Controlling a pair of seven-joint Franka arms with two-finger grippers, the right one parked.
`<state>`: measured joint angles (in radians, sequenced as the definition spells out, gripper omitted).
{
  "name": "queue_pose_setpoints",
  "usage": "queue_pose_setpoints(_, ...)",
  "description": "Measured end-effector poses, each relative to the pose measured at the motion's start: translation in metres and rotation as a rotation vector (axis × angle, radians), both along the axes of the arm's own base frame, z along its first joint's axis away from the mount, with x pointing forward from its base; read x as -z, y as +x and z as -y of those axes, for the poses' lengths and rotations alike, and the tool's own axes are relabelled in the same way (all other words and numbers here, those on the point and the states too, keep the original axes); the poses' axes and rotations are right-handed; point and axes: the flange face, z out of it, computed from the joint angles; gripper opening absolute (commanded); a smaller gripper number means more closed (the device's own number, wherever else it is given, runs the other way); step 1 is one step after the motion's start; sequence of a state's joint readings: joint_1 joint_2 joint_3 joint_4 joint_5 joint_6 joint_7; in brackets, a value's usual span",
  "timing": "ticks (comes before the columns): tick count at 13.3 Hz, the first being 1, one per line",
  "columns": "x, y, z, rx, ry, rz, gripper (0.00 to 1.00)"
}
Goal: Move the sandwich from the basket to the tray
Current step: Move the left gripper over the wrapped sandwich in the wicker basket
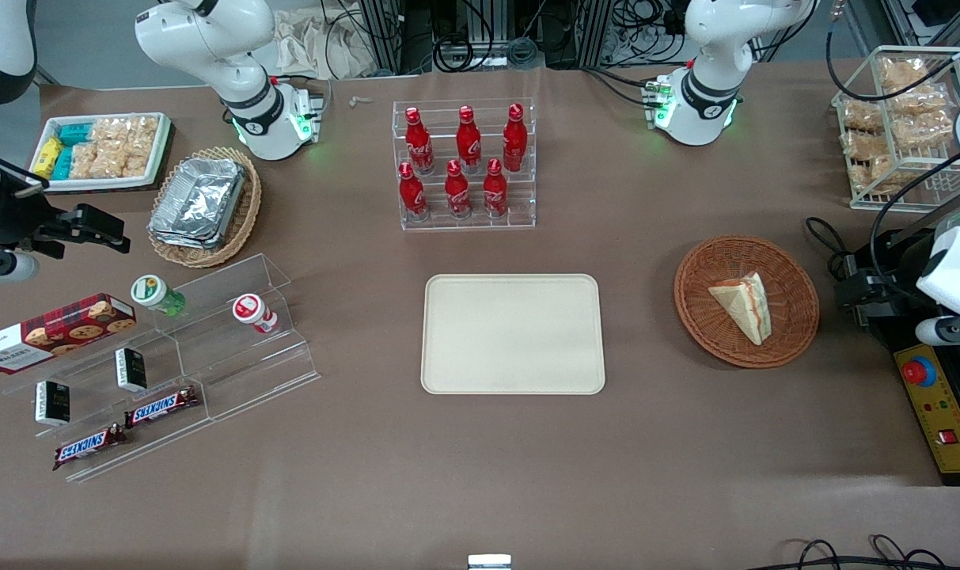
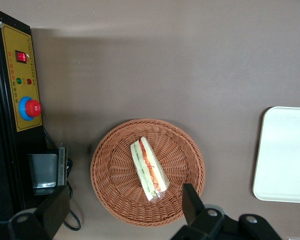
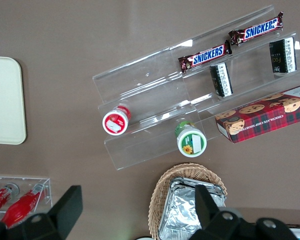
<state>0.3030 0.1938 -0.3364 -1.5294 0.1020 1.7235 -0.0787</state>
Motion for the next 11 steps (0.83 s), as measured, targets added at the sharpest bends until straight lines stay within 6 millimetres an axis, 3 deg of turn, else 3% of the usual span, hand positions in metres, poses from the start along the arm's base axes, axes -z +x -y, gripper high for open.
queue_pose_setpoints(6, 0.004, 0.000, 0.001, 0.001, -0.001, -0.011, 1.00)
queue_pose_setpoints(11, 0.033, -0.006, 0.004, 0.007, 0.001, -0.063, 1.00)
